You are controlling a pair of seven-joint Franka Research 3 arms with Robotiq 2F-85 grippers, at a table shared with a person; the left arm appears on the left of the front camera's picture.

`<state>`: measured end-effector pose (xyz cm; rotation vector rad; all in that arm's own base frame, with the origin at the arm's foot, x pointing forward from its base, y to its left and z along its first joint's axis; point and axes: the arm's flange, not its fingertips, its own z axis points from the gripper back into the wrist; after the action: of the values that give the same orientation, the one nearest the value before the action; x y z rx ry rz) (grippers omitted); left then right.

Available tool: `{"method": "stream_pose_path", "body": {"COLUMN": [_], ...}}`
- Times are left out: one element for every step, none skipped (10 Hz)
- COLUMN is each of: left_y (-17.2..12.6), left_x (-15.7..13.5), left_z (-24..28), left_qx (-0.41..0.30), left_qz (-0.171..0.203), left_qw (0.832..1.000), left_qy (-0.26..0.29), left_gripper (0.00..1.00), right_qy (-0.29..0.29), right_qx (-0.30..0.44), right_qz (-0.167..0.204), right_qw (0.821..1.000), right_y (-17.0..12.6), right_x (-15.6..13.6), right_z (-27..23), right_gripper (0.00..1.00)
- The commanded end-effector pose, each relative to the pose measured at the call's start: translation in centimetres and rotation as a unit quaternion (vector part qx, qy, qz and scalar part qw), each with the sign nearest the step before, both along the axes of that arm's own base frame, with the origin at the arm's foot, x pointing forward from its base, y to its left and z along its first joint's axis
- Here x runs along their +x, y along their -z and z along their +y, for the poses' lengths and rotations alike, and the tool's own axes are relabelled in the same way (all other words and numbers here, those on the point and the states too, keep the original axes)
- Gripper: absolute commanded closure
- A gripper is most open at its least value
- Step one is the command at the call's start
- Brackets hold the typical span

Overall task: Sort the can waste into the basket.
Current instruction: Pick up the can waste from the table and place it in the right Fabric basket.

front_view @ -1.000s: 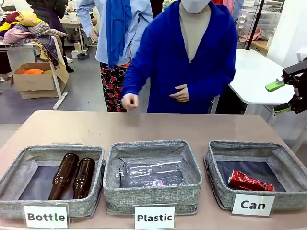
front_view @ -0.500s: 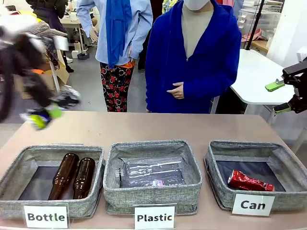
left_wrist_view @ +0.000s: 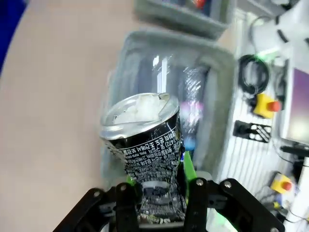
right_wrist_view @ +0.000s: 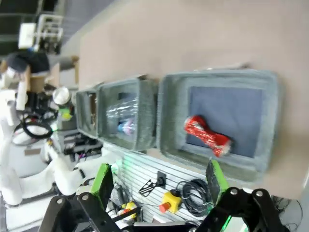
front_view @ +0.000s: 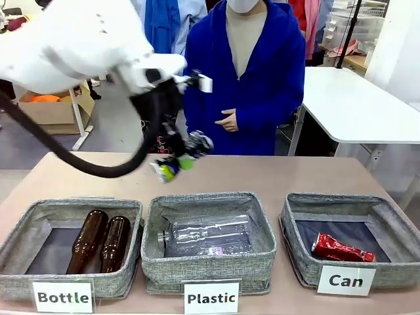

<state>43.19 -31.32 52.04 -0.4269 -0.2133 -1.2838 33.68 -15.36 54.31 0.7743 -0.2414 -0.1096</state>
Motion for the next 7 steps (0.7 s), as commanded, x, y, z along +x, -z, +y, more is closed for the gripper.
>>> {"method": "stream_pose_path", "body": {"left_y": [0.7,1.4,1.7,2.0,2.2,2.6,3.2], "left_x": [-1.1,-1.2,-1.1,-1.5,-2.2,-2.5,-3.0], "left_z": [-5.8,-9.3,-12.8,-16.2,-19.7,-23.5,-26.5], "left_qx": [-0.031,-0.072,-0.099,-0.127,-0.145,-0.150,-0.144], "left_qz": [-0.013,-0.066,-0.035,-0.011,0.023,0.027,-0.001], "left_qw": [0.995,0.988,0.978,0.968,0.959,0.956,0.959], "left_qy": [0.093,0.120,0.183,0.215,0.243,0.249,0.243], "left_gripper": [1.00,1.00,1.00,1.00,1.00,1.00,1.00], "right_qy": [0.052,0.074,0.077,0.087,0.082,0.102,0.094], "right_qx": [-0.015,-0.024,-0.026,-0.036,-0.049,-0.039,-0.031], "right_qz": [-0.009,-0.021,-0.032,-0.037,-0.029,-0.037,-0.029], "right_qw": [0.999,0.997,0.996,0.995,0.995,0.993,0.995], "right_y": [0.5,0.7,1.1,1.7,2.6,3.2,1.5], "right_x": [-3.8,-6.0,-8.1,-10.1,-11.7,-12.3,-10.7], "right_z": [-3.8,-6.0,-7.6,-9.0,-10.1,-10.7,-10.2], "right_gripper": [0.00,0.00,0.00,0.00,0.00,0.00,0.00]}}
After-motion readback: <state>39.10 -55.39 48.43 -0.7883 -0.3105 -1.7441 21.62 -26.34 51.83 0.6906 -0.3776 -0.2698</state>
